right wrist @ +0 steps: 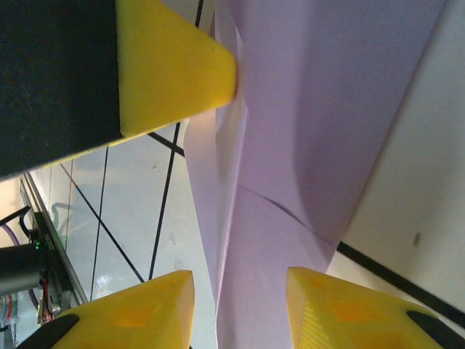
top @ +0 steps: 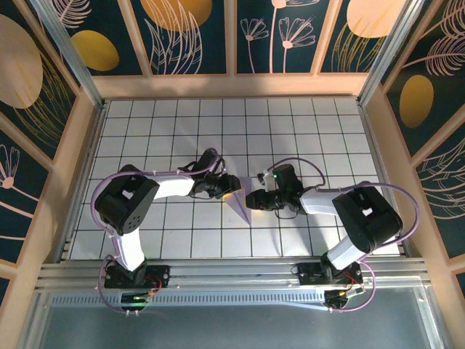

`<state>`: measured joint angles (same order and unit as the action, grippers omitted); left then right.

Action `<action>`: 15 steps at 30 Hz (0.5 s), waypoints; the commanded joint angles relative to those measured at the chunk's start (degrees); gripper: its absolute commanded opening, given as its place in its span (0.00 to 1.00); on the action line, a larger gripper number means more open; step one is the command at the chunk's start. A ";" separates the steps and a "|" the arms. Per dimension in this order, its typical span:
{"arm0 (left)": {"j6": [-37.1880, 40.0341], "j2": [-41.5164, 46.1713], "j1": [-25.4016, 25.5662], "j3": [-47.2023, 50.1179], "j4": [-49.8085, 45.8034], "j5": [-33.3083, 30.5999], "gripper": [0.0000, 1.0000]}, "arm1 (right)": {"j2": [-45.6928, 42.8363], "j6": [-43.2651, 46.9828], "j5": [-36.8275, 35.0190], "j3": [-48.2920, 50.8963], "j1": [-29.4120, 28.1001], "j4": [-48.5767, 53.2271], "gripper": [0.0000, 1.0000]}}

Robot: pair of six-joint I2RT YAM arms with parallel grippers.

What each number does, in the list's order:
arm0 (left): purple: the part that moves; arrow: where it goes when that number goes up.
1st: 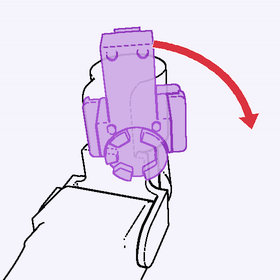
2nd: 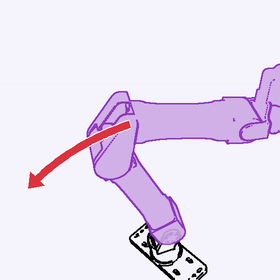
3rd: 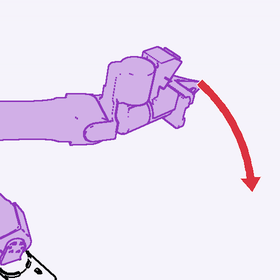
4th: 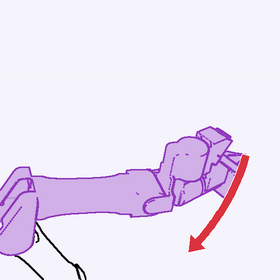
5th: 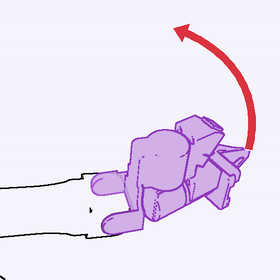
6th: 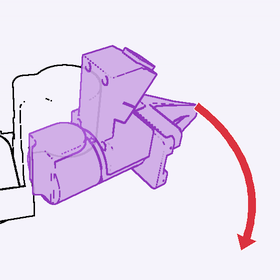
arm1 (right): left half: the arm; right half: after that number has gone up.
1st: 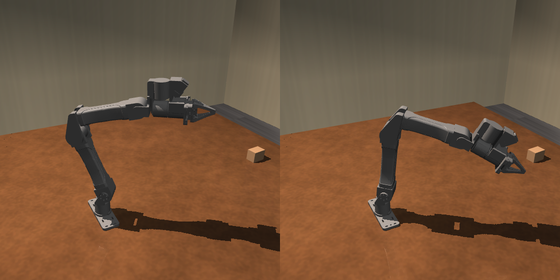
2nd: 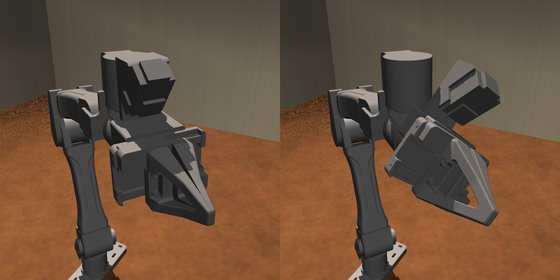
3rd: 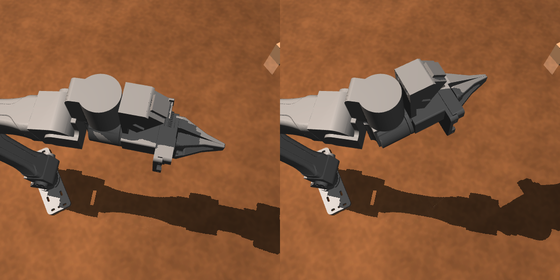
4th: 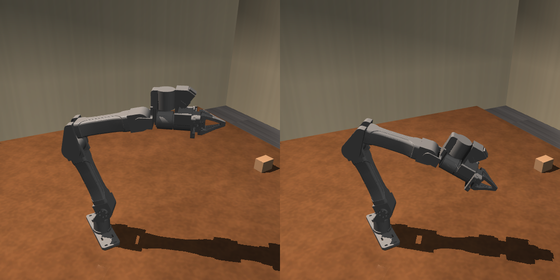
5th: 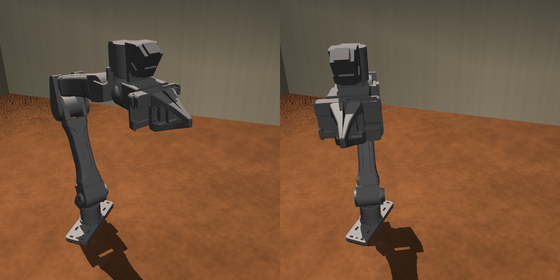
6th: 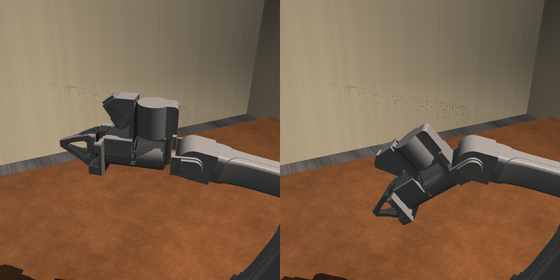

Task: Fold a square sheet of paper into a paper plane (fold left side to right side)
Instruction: Fourth fold the wing at the center of the table.

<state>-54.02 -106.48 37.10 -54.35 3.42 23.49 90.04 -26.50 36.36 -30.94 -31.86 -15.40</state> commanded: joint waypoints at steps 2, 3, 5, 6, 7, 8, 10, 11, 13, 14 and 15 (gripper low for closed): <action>0.63 -1.18 -0.10 0.21 -4.12 -3.01 0.44 | 1.72 -1.45 1.85 -1.80 0.21 -4.10 0.36; 0.58 -1.14 -0.10 0.13 -4.08 -3.01 0.44 | 2.11 -1.53 1.79 -2.01 0.21 -4.41 0.36; 0.54 -1.23 -0.08 0.11 -4.04 -2.94 0.44 | 2.87 -1.54 1.85 -2.54 0.19 -4.72 0.34; 0.52 -1.27 -0.06 0.12 -4.04 -2.92 0.44 | 3.29 -1.63 1.87 -2.78 0.22 -4.81 0.32; 0.54 -1.22 -0.10 0.07 -4.04 -2.92 0.44 | 3.62 -1.62 1.85 -3.00 0.15 -4.88 0.30; 0.51 -1.23 -0.09 0.07 -4.04 -2.92 0.44 | 3.80 -1.62 1.87 -3.14 0.21 -4.99 0.28; 0.50 -1.18 -0.10 0.11 -4.04 -2.92 0.44 | 3.94 -1.71 1.47 -3.32 0.17 -4.82 0.20; 0.58 -1.13 -0.10 0.21 -4.04 -2.92 0.44 | 3.93 -1.69 1.35 -3.33 0.19 -4.73 0.18; 0.50 -1.11 -0.10 0.27 -4.02 -2.94 0.44 | 3.87 -1.50 0.82 -3.16 0.21 -4.14 0.14; 0.51 -1.10 -0.09 0.29 -3.95 -2.93 0.44 | 3.67 -1.45 0.61 -3.02 0.19 -3.84 0.13; 0.52 -1.10 -0.10 0.37 -3.95 -2.92 0.44 | 3.57 -1.34 0.32 -2.89 0.19 -3.55 0.11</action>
<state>-54.02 -106.48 37.10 -54.35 3.42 23.49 93.34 -28.01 37.36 -33.04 -31.86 -18.68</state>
